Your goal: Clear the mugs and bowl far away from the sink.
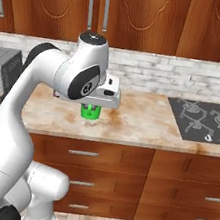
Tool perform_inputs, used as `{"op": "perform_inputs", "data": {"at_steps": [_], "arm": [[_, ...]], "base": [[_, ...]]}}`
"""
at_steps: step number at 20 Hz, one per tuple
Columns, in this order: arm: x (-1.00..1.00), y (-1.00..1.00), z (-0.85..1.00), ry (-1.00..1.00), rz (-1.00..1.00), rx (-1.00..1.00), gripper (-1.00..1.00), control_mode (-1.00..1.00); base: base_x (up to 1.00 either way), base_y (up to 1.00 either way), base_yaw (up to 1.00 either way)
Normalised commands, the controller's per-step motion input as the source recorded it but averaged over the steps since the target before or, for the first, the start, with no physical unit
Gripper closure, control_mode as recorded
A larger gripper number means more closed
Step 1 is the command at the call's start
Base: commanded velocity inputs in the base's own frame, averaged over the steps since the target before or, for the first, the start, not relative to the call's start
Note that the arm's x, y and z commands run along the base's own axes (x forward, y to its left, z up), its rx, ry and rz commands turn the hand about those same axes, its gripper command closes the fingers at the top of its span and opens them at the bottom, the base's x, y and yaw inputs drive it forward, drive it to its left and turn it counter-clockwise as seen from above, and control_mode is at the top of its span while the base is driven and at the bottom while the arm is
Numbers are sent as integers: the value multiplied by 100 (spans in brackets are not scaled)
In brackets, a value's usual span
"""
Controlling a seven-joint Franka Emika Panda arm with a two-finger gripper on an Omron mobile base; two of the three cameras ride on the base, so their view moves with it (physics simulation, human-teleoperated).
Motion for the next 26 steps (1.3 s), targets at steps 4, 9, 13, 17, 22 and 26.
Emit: {"op": "perform_inputs", "data": {"at_steps": [4, 9, 13, 17, 22, 26], "arm": [[0, 0, 0, 0, 0, 0, 100, 100], [0, 0, 0, 0, 0, 0, 100, 100], [0, 0, 0, 0, 0, 0, 100, 100], [0, 0, 0, 0, 0, 0, 100, 100], [0, 0, 0, 0, 0, 0, 100, 100], [0, 0, 0, 0, 0, 0, 100, 100]], "base": [[54, 0, -11], [33, 0, -3], [33, -7, 0], [48, -24, 6], [75, -32, 16], [56, -24, 16]]}}
